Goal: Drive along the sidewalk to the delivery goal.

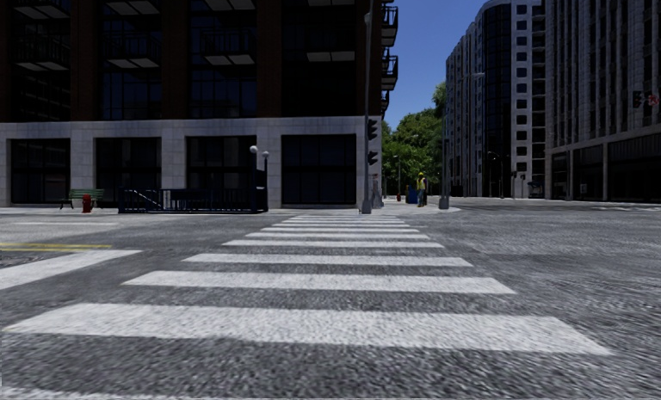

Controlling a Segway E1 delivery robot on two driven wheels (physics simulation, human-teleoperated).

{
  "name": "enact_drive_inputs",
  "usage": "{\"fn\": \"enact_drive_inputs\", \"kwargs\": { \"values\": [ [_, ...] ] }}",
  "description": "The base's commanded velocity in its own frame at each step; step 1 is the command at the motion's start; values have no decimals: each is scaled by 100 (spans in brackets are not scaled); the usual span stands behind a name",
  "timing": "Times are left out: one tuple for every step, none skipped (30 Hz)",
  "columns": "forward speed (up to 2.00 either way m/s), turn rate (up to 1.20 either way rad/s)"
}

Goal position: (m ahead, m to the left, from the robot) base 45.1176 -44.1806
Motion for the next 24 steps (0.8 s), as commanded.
{"fn": "enact_drive_inputs", "kwargs": {
  "values": [
    [163, 0],
    [163, 0],
    [163, 0],
    [163, 0],
    [163, 0],
    [163, 0],
    [163, 0],
    [163, 0],
    [163, 0],
    [163, 0],
    [163, 0],
    [163, 0],
    [163, 0],
    [163, 0],
    [163, 0],
    [163, 0],
    [163, 0],
    [163, 0],
    [163, 0],
    [163, 0],
    [163, 0],
    [163, 0],
    [163, 0],
    [163, 0]
  ]
}}
